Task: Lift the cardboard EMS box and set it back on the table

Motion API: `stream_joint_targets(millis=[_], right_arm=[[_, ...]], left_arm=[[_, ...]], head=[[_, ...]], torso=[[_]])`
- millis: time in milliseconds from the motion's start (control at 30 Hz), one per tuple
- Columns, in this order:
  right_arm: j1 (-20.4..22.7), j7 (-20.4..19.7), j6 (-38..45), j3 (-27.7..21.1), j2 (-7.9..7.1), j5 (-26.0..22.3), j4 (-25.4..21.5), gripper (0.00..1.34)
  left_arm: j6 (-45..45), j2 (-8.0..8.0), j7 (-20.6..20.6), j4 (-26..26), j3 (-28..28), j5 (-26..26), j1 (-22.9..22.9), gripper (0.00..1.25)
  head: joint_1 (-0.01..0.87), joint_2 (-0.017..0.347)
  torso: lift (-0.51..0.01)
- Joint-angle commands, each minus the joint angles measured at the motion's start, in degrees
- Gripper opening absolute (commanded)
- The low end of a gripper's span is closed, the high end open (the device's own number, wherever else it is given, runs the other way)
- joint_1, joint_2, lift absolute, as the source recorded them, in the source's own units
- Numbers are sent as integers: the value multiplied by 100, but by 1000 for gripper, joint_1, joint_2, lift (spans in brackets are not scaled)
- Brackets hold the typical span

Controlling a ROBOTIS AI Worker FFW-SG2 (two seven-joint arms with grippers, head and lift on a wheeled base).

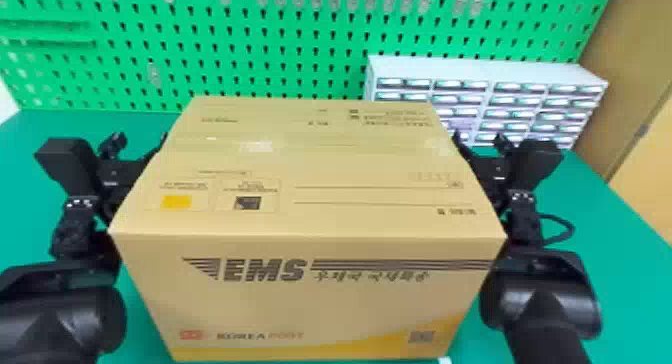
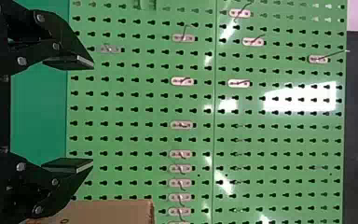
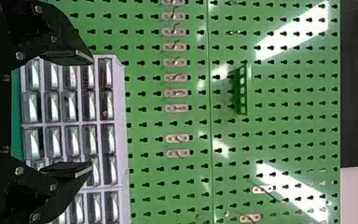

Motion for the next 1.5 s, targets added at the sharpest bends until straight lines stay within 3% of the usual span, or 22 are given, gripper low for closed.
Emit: stream_joint_targets(millis=[0, 767, 1467], right_arm=[[47, -3, 11, -13, -1, 0, 38, 876], [249, 15, 64, 22, -18, -18, 170, 870], [276, 15, 55, -101, -98, -88, 205, 864]], left_arm=[[-1, -1, -1, 65, -37, 4, 32, 744], [-9, 8, -9, 390, -327, 136, 93, 739], [-9, 8, -9, 426, -81, 92, 93, 739]], head=[[678, -15], [678, -15], [678, -15]], torso=[[-95], [-95], [-95]])
